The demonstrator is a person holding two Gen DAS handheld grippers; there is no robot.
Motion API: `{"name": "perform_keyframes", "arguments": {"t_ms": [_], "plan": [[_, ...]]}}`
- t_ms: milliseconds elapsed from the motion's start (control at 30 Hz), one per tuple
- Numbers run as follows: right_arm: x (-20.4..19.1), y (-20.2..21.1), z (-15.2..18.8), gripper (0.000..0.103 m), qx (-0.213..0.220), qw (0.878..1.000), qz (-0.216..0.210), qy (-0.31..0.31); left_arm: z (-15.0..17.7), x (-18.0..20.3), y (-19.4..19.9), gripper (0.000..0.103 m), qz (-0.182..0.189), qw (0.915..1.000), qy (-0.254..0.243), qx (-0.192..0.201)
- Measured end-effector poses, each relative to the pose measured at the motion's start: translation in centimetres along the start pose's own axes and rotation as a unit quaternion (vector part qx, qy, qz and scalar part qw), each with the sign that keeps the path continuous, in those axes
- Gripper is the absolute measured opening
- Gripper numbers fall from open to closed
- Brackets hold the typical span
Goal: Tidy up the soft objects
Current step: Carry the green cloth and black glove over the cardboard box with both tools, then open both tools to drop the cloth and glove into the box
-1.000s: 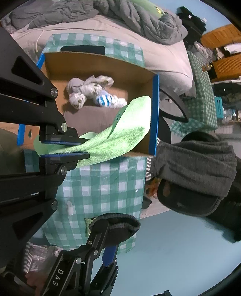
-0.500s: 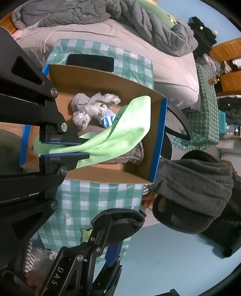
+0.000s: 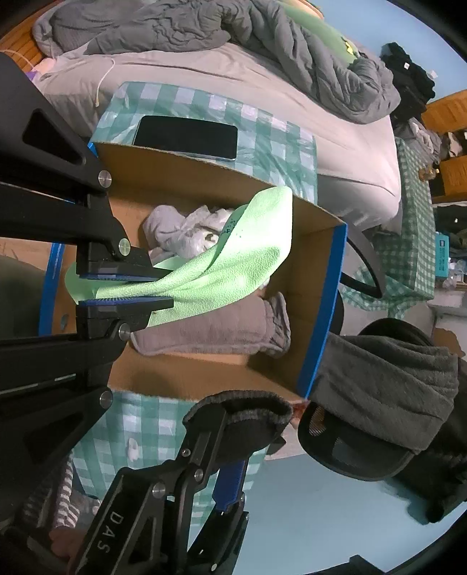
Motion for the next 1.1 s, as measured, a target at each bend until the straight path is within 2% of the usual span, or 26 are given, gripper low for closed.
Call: {"name": "perform_keyframes", "arguments": {"t_ms": [600,700,800,867,1100], "plan": [[-1.7,-4.5,-1.4,0.047,-0.026,0.999,-0.017,-0.017,0.2,-2.2,-3.5,0.008,-0.004,0.9992,-0.008,-0.039],[-2.1,-4.6,-1.6,0.050,-0.025,0.999,-0.015,-0.014,0.2,-2.4,-3.8,0.014,-0.004,0.9989,-0.008,-0.045],[-2.4,-4.6,-1.7,0.051,-0.027,1.000,-0.010,-0.012,0.1,-2.5,-3.6,0.031,-0.005,0.9991,-0.009,-0.042],[-2.4,-4.6,-1.8,0.056,-0.025,1.000,-0.006,-0.012,0.1,-2.7,-3.3,0.044,-0.009,0.9993,-0.009,-0.035],[-2.4,-3.9,-1.9,0.064,-0.017,1.000,0.001,-0.010,0.2,-3.2,-3.1,0.045,-0.012,0.9993,-0.003,-0.036]]}}
Point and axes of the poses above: each gripper's, at about its wrist camera, not at the fingertips, and y roughly against the way its jaws point, x to its right, z to its underside, the point moved 4 cm from there along -y, roughly the way its jaws point, and after that the axes turned 4 degrees about -y, right-handed, at the moved point
